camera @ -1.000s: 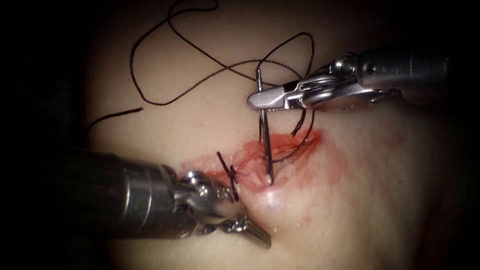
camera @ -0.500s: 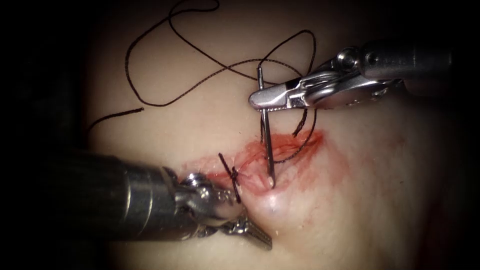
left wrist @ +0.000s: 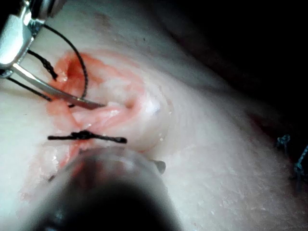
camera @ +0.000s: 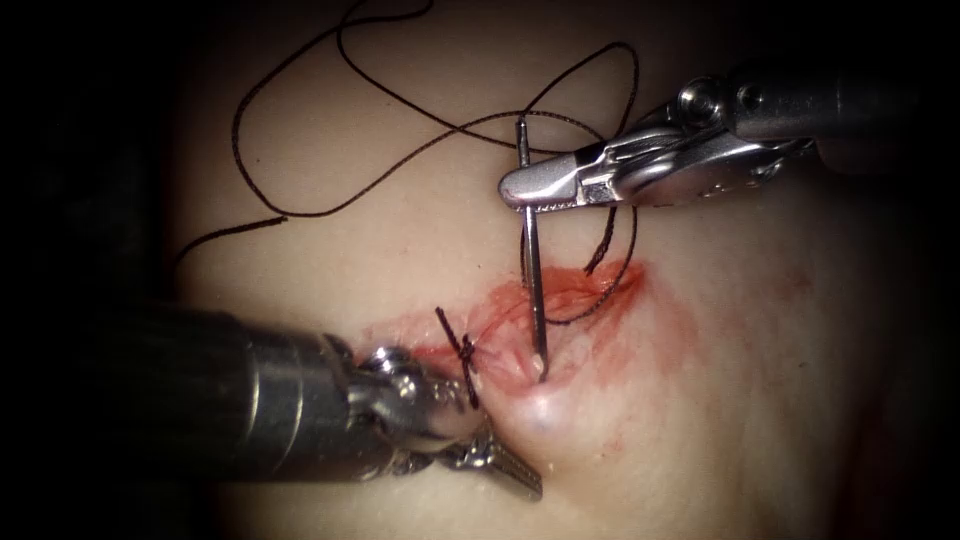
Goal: Wound Closure
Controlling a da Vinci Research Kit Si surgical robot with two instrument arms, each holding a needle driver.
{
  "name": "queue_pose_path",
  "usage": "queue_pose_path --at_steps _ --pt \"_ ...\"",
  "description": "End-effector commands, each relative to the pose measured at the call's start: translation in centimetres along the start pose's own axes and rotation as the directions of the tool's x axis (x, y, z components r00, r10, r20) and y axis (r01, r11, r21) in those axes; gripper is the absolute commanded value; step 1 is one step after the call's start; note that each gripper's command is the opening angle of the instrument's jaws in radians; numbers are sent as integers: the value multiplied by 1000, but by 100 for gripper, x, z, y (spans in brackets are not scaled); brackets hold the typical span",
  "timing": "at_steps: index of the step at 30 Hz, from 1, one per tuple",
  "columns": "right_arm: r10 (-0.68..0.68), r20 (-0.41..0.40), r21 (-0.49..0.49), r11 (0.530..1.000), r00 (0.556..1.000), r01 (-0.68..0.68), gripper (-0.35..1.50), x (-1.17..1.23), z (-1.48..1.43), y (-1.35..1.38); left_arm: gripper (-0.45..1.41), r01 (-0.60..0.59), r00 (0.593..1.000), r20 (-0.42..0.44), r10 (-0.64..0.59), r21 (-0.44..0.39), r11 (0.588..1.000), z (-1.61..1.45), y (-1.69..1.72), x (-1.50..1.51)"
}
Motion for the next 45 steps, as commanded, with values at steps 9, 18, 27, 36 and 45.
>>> queue_pose_path --at_steps 9,18,27,36,45 --pt "16 15 33 999 1000 -16 -35 -2 10 -10 -45 0 1000 1 0 0 1000 6 -3 0" --pt "-71 75 136 989 995 60 -35 -2 11 -21 -45 0 1000 1 0 -1 1000 6 -3 0" --pt "-173 65 182 971 983 158 -35 -3 7 -34 -45 0 1000 1 0 -1 1000 6 -3 0" --pt "-300 -33 135 944 953 302 -35 10 -8 -41 -45 -1 1000 1 1 -1 1000 6 -3 0" --pt "-666 -157 70 729 729 681 21 65 -31 -28 4 1 1000 3 -1 -17 1000 -1 1 2"
